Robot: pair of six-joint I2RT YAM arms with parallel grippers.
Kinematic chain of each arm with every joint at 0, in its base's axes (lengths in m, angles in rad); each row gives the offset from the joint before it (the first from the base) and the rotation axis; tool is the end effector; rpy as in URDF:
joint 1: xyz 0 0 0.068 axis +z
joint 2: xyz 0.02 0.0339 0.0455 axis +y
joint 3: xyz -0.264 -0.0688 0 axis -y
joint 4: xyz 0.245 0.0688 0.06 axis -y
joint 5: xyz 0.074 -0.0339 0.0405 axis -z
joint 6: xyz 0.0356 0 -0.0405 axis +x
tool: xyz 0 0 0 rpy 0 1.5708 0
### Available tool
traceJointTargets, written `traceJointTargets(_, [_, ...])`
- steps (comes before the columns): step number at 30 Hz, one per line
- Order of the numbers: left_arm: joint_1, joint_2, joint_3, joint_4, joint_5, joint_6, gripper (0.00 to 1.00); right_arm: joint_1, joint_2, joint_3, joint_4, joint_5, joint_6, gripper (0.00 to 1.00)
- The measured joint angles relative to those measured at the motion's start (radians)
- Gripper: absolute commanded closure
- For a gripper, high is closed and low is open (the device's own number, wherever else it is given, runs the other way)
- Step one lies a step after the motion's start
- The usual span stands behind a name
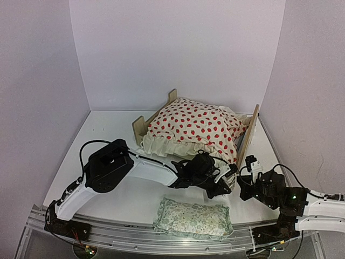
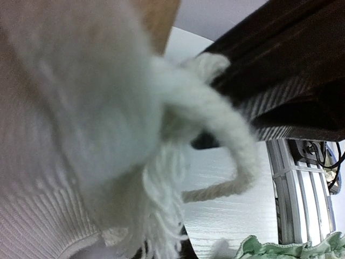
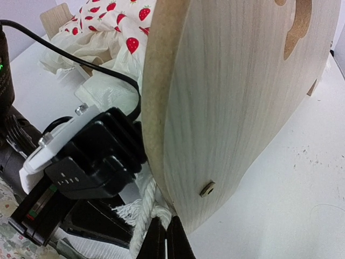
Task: Set up the pet bed
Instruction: Tie the right ropes of the mattress at the bed frame.
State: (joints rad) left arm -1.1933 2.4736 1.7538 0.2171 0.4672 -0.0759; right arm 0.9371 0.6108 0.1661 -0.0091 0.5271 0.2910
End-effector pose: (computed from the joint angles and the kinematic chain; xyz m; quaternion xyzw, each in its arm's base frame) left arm 0.1855 -0.5114 0.1097 0.5438 0.6476 -0.4540 0.2807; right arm 0.1002 0.1061 0.1678 -0.1290 0.8202 0.1142 0.5454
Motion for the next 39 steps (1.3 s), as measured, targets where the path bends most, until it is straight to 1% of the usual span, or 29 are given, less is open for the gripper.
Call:
traceJointTargets(5, [-0.001,-0.012,-0.068,0.037,-0.054,-0.003,1.00,0.001,-0.039,0.000,-0.073,0.026,0.001,1.00])
traceJointTargets(10, [-0.001,-0.059,-0.145,0.044,-0.089,-0.007,1.00,0.002,-0.108,0.003,-0.167,0.071,-0.002,1.00])
traceJointTargets(14, [-0.001,-0.084,-0.173,0.049,-0.119,-0.016,1.00,0.002,-0.115,0.016,-0.212,0.075,-0.014,1.00])
traceJointTargets(17, [-0.001,-0.088,-0.184,0.053,-0.143,-0.028,1.00,0.002,-0.115,0.070,-0.241,0.074,-0.043,1.00])
traceJointTargets(25, [0.003,-0.088,-0.185,0.058,-0.165,-0.049,1.00,0.002,-0.114,0.268,-0.241,0.056,-0.140,1.00])
traceJointTargets(29, [0.005,-0.088,-0.178,0.069,-0.187,-0.061,1.00,0.002,-0.109,0.301,-0.252,0.039,-0.177,1.00])
traceJointTargets(30, [0.006,-0.088,-0.174,0.066,-0.193,-0.065,0.98,0.002,-0.109,0.301,-0.252,0.036,-0.182,1.00])
traceJointTargets(32, [0.013,-0.088,-0.167,0.062,-0.209,-0.081,0.85,0.002,-0.109,0.301,-0.252,0.034,-0.187,1.00])
traceJointTargets(33, [0.016,-0.088,-0.166,0.062,-0.215,-0.086,0.80,0.002,-0.109,0.301,-0.252,0.034,-0.187,0.97])
traceJointTargets(34, [0.022,-0.088,-0.169,0.065,-0.221,-0.092,0.74,0.002,-0.109,0.301,-0.252,0.034,-0.187,0.86])
traceJointTargets(36, [0.030,-0.091,-0.189,0.077,-0.234,-0.104,0.59,0.002,-0.109,0.301,-0.248,0.033,-0.185,0.57])
traceJointTargets(37, [0.032,-0.094,-0.203,0.080,-0.236,-0.107,0.54,0.002,-0.110,0.301,-0.246,0.028,-0.180,0.47])
traceJointTargets(39, [0.037,-0.109,-0.228,0.085,-0.235,-0.101,0.41,0.002,-0.110,0.301,-0.248,0.008,-0.170,0.18])
